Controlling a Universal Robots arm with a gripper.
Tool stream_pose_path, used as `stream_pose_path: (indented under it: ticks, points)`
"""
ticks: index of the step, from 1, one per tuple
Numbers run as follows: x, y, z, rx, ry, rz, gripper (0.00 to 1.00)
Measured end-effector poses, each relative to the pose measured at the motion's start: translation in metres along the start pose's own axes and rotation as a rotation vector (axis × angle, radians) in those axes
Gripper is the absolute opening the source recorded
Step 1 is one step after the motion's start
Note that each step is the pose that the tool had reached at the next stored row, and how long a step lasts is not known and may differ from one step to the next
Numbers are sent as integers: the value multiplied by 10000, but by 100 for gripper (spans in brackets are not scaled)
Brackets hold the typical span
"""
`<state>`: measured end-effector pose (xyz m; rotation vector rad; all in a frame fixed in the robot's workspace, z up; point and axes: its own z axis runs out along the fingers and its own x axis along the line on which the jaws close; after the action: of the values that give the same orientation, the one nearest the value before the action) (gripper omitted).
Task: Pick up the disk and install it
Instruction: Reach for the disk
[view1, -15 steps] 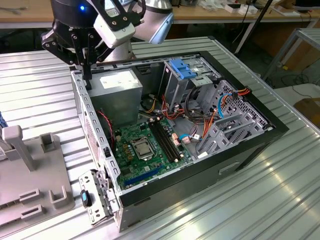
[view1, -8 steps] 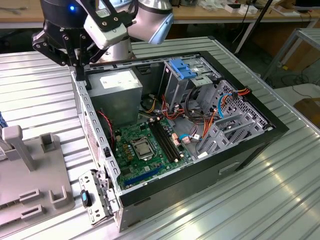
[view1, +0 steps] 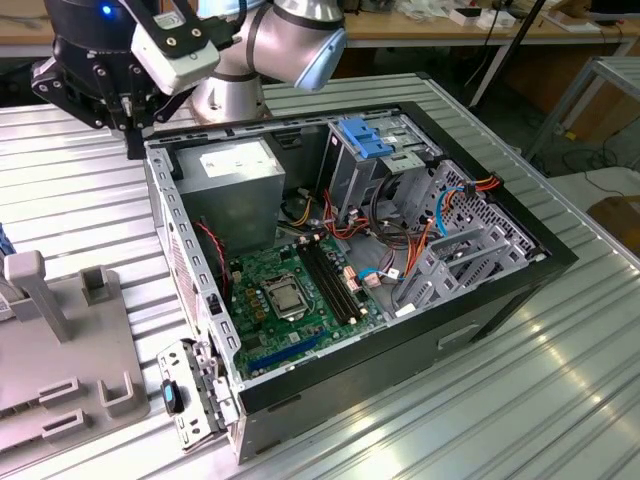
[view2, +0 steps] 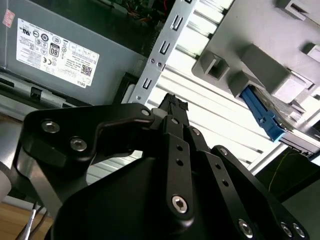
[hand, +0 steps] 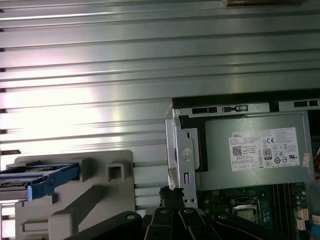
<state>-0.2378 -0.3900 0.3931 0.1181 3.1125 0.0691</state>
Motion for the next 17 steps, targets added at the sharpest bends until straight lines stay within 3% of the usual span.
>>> stream_pose_path:
  ticks: [6,12,17]
  points:
    - [159,1,-4,0,0,0,11]
    - [389,-14,-10,0,0,0,11]
    - [542,26,-12,0,0,-1,11]
